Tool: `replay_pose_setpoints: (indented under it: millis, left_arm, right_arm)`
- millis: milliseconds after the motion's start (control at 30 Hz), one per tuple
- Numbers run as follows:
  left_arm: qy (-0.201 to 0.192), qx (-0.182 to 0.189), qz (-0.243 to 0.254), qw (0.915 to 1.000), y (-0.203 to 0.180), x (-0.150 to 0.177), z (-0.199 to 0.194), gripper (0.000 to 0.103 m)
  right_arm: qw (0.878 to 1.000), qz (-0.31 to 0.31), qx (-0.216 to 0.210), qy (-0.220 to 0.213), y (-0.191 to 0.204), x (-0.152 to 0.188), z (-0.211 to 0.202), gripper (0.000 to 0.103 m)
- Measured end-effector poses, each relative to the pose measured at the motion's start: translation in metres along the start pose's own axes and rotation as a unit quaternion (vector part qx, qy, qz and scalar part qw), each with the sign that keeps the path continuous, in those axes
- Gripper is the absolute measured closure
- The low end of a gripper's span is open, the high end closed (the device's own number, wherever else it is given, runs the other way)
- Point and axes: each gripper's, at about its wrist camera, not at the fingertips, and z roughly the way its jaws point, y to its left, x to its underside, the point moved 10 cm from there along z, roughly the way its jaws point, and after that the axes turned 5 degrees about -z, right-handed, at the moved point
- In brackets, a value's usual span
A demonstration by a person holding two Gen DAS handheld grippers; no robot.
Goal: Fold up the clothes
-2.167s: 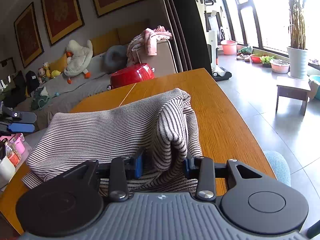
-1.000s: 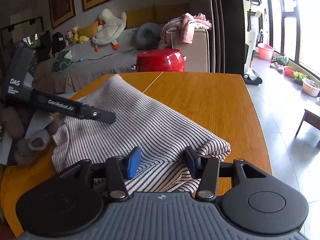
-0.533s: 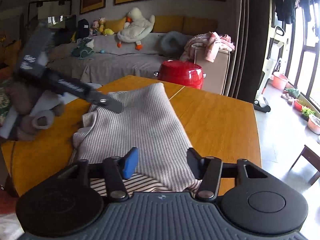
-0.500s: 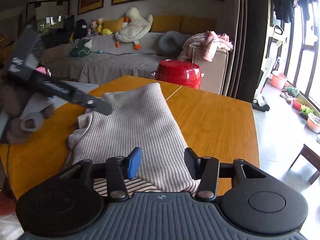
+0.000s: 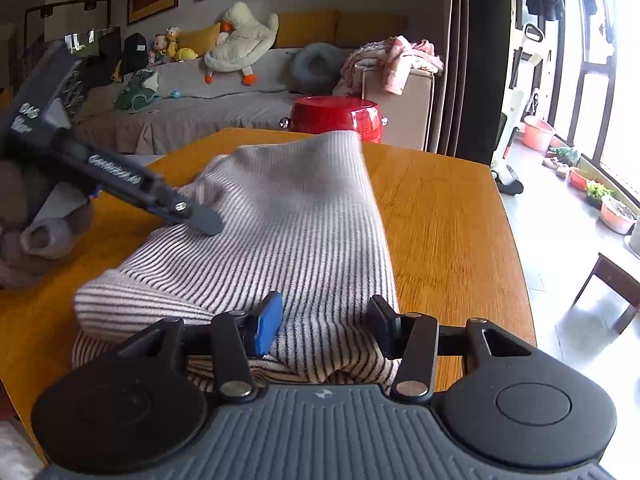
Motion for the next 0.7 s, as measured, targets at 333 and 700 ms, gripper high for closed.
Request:
replay_pose_setpoints:
  millis: [333,700]
  left_arm:
    - [-0.031,-0.004,0.039,0.9987,-0.026,-0.005,-0.021,0.035]
    - [0.006,0.040,0.039,0.9984,-0.033,0.018,0.001,0.029]
  right_arm:
    - [0.999,0.006,-0.045,-0.017,-0.015,-0.042,-0.013,0.055]
    - [0.996,0.067,-0.013,0.058,-0.085,-0.069,0.133,0.053]
